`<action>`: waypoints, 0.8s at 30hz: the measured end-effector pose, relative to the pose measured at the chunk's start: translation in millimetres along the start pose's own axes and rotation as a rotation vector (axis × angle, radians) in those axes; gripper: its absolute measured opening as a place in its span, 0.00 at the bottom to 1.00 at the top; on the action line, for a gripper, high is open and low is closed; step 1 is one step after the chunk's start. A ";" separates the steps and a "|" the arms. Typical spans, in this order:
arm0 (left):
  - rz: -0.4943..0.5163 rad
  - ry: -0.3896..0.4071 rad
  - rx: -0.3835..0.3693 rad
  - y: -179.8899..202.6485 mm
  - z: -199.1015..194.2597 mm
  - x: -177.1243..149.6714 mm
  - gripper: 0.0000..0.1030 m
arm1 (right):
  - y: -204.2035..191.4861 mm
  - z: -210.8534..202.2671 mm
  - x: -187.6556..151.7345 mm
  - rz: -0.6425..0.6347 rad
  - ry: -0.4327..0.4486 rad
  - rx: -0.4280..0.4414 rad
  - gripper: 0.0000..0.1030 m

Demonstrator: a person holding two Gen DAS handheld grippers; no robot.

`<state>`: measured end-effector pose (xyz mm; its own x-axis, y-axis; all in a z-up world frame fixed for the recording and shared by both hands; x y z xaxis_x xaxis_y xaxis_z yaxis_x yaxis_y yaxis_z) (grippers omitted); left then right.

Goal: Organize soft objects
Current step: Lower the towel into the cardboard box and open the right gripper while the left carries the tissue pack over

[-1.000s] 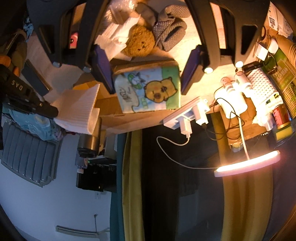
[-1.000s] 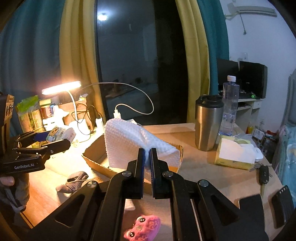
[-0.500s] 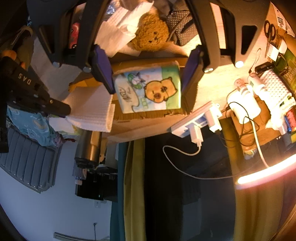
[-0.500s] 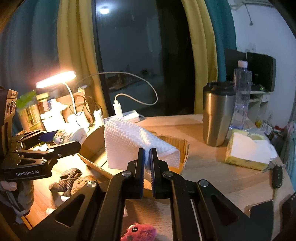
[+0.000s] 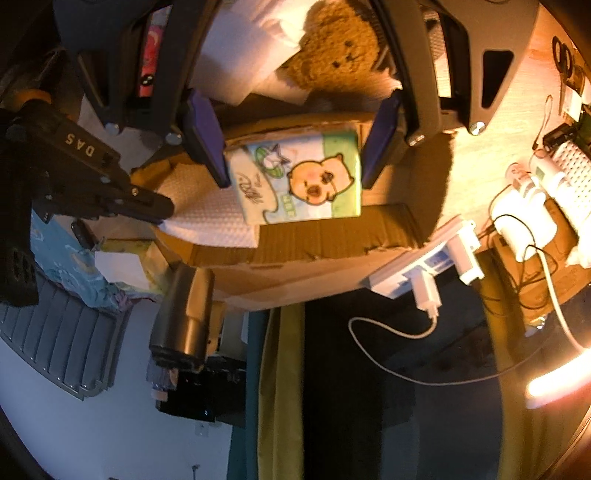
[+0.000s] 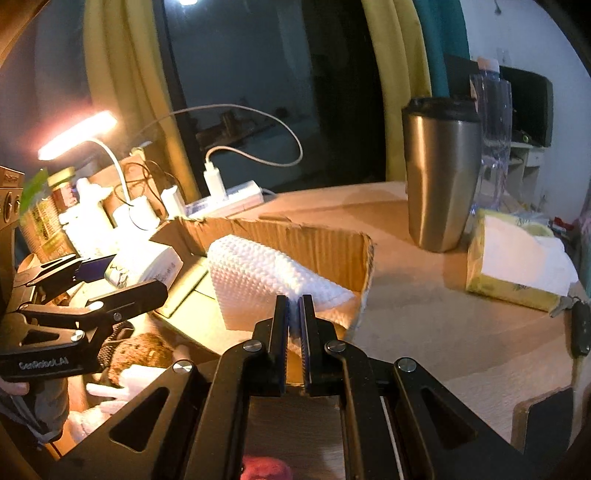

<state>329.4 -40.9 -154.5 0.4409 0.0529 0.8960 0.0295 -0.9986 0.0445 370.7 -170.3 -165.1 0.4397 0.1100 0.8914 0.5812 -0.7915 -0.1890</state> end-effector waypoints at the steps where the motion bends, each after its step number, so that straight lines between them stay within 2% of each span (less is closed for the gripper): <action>1: 0.001 -0.005 -0.003 1.4 2.5 -1.0 0.68 | 1.8 2.2 -1.7 0.004 -0.007 0.000 0.06; 3: 0.003 -0.017 -0.010 5.2 7.7 -3.3 0.68 | 4.8 4.1 -4.1 0.013 -0.013 0.003 0.07; 6: 0.006 -0.029 -0.018 9.3 13.0 -5.6 0.68 | 8.8 3.8 -4.2 0.032 -0.003 0.012 0.14; 8: 0.008 -0.037 -0.022 12.2 16.3 -7.1 0.68 | 10.6 0.5 -1.4 0.039 0.024 0.017 0.31; 11: 0.013 -0.052 -0.025 17.5 21.7 -9.8 0.68 | 14.1 -4.8 3.2 0.036 0.073 0.009 0.40; 22: 0.045 -0.085 -0.041 37.1 32.5 -15.4 0.68 | 27.6 -8.1 5.3 0.056 0.137 -0.021 0.41; 24: 0.049 -0.087 -0.040 38.7 33.6 -15.6 0.68 | 31.3 -9.9 6.3 0.065 0.150 -0.039 0.45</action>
<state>353.8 -80.2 -181.6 0.5174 0.0026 0.8558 -0.0291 -0.9994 0.0206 384.9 -200.3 -161.4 0.3672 -0.0310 0.9296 0.5266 -0.8169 -0.2352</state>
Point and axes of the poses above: each gripper's, at about its wrist camera, not at the fingertips, and z roughly the way its jaws point, y to its right, x to its top, the point moved 5 cm from there along z, roughly the way its jaws point, and after that the axes turned 15 degrees about y, right-handed, at the moved point
